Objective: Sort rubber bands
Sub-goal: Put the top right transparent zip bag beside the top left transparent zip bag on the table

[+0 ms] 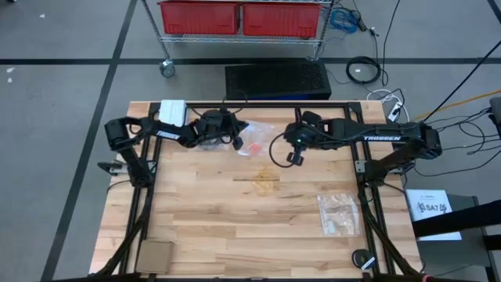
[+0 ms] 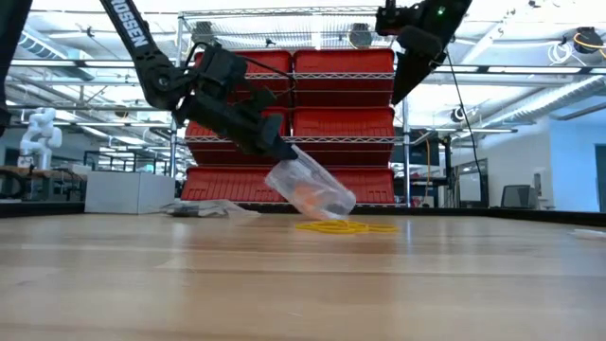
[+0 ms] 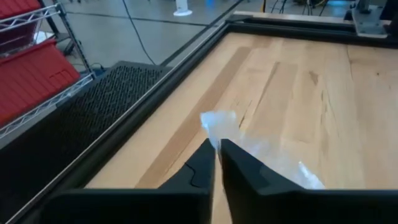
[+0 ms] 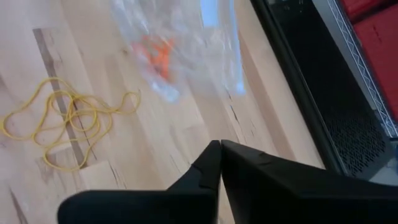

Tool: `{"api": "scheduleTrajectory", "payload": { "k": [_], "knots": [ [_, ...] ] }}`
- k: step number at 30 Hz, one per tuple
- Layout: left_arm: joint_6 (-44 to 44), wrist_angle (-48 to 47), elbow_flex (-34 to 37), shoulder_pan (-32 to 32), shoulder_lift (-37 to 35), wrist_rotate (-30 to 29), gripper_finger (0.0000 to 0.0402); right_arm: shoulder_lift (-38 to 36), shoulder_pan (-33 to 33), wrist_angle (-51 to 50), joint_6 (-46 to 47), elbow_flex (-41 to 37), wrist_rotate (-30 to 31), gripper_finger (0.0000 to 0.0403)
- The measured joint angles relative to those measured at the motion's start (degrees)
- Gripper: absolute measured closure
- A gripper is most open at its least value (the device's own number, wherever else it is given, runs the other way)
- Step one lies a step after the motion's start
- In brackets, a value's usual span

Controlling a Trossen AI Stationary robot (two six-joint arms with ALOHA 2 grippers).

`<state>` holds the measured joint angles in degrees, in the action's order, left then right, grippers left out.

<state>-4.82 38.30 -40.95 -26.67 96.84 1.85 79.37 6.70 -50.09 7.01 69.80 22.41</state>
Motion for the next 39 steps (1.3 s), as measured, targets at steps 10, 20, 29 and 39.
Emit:
{"api": "scheduleTrajectory", "payload": {
  "k": [10, 20, 29, 39],
  "knots": [
    [0.0, -0.2, -0.9, -0.7, -0.7, 0.0, 0.0257, 3.3, 0.1, 3.8, 0.5, -0.4, -0.3, 0.0402],
    [-5.4, -18.5, -1.7, -3.0, -11.8, -0.9, 0.0227, 3.3, 2.7, 15.7, 0.9, -15.6, -7.5, 0.0403],
    [-6.2, -27.1, -1.7, 0.1, -12.5, 2.4, 0.0298, 5.0, 3.2, 40.3, 3.6, -23.3, -8.8, 0.0403],
    [-4.7, -24.7, 1.3, 2.0, -16.0, -3.6, 0.0393, 18.3, 10.3, 56.6, 0.9, -22.5, -13.7, 0.0403]
  ]
}}
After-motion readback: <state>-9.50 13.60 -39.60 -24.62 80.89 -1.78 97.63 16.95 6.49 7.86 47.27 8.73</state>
